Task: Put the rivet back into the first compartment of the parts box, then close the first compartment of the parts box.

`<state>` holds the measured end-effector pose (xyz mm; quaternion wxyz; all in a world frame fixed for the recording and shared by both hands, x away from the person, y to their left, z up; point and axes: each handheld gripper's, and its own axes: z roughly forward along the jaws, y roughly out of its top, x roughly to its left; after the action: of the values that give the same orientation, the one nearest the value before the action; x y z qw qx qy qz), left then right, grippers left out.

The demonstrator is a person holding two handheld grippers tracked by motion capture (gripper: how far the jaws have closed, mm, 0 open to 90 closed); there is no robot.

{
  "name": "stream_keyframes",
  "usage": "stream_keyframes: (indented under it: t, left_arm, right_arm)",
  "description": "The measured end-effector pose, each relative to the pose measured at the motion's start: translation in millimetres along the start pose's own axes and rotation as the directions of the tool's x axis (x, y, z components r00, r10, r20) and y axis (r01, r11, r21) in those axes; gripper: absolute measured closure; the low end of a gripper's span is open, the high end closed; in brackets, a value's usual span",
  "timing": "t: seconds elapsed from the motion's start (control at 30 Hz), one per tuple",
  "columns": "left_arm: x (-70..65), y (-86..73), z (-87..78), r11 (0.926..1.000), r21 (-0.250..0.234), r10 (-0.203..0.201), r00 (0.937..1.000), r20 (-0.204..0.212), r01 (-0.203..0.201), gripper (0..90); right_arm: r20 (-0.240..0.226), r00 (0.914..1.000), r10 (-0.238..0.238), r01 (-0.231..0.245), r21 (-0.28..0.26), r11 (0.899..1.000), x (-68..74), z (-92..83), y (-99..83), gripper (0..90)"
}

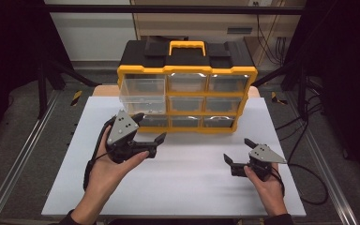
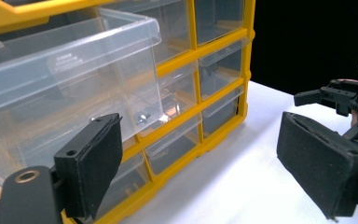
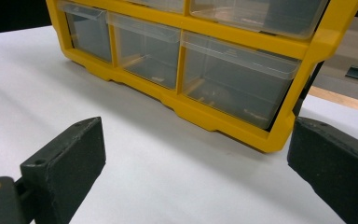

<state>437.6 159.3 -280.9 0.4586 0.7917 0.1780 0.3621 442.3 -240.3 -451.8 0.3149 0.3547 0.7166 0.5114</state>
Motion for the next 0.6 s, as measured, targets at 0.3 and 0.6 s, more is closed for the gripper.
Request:
stream_keyframes:
  t: [0.3,0.6]
  left_arm:
    - [-3.9,-7.6,1.4,1.0,-0.004,-0.001,0.9999,-0.011,0.001,19.6]
    - [3.4,-14.7,1.5,0.9984,-0.017,-0.055,0.9951,-0.083,0.054,55.3]
  right_arm:
    - [0.0,1.0,0.001,-0.001,0.001,1.0,0.2,0.0,0.0,4.3]
    - [-0.001,1.0,-0.004,0.004,-0.001,1.0,0.1,0.1,0.1,4.3]
